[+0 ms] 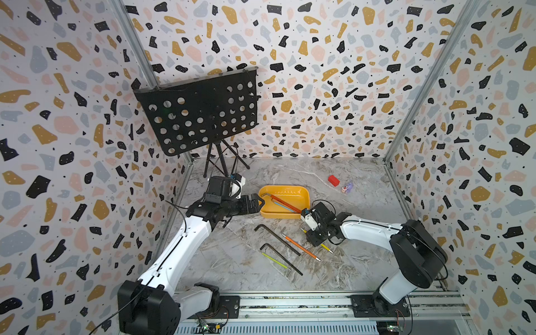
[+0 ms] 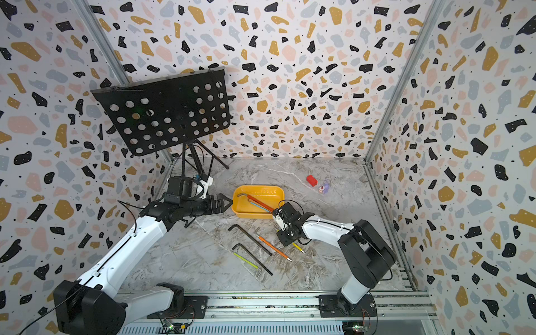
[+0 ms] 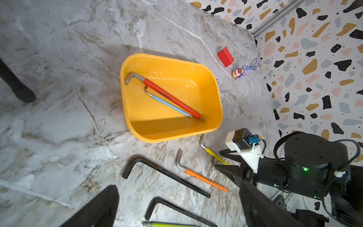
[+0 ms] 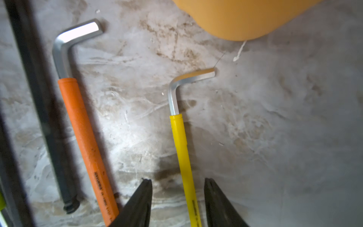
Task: Put the hex key on the desktop into the storage box
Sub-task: Pick up the Allen key from the center of the board.
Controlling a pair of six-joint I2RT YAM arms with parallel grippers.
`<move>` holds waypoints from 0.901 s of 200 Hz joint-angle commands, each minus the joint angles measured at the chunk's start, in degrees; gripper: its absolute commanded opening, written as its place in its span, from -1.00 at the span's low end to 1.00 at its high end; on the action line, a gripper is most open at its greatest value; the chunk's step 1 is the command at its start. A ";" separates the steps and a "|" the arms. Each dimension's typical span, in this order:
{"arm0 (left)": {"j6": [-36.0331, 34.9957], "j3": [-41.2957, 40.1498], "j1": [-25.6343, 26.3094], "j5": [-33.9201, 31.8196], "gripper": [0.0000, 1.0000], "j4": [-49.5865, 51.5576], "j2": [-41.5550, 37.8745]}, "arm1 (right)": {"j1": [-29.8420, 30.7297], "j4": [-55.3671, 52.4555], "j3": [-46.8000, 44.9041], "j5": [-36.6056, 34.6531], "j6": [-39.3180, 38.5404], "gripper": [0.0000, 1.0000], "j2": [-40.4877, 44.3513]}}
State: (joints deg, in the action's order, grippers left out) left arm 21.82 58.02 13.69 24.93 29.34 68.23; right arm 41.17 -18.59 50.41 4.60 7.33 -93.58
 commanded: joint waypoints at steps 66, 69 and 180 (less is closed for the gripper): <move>-0.82 0.93 0.37 -0.42 1.00 -0.34 -0.40 | 0.80 0.71 -1.33 -0.20 0.68 -0.25 -3.91; -0.76 0.87 0.37 -0.41 0.99 -0.26 -0.42 | 0.84 0.78 -1.34 -0.25 0.69 -0.26 -3.89; -0.97 0.78 0.37 -0.67 1.00 -0.14 -0.90 | 1.81 0.49 -2.04 -2.76 -0.11 -0.94 1.66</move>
State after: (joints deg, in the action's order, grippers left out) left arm 21.80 58.02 13.69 24.49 29.41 68.23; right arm 42.50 -14.68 49.80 2.26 7.46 -94.61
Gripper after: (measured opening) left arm 0.997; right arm 0.104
